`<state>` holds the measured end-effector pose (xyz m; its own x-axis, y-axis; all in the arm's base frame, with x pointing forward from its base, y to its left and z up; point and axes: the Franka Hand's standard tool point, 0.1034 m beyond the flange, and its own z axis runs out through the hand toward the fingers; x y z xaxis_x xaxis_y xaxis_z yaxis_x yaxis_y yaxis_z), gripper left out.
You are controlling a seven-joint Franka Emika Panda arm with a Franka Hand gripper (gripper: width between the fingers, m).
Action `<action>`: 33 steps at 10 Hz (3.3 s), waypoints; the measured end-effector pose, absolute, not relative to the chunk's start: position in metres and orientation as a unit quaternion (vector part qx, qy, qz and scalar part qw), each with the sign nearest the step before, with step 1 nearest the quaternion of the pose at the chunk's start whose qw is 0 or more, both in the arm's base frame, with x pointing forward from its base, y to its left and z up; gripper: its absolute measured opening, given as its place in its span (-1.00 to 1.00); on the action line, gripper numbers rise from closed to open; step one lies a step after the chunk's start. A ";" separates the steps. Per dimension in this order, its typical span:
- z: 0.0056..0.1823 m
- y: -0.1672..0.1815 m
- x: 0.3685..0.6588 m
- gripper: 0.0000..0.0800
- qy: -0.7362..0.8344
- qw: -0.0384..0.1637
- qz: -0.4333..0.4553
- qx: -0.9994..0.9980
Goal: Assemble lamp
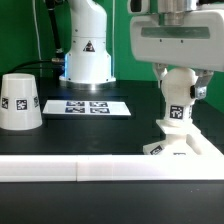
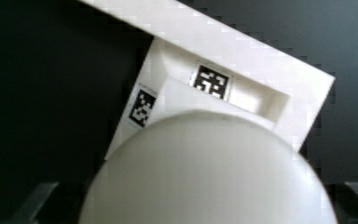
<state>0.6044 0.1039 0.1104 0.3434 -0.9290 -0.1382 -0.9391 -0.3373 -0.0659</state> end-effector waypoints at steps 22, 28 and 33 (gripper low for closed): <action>0.112 0.107 0.607 0.75 -0.149 0.036 -0.011 -0.988; 0.111 0.102 0.615 0.75 -0.372 0.021 -0.012 -0.928; 0.108 0.098 0.613 0.51 -0.430 0.020 -0.011 -0.903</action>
Offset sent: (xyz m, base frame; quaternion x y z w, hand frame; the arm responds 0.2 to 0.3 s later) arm 0.0000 0.0000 0.0000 0.0000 0.0000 0.0650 0.9979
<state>0.6131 0.0985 0.1082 0.6307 0.7751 0.0363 0.7760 -0.6301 -0.0273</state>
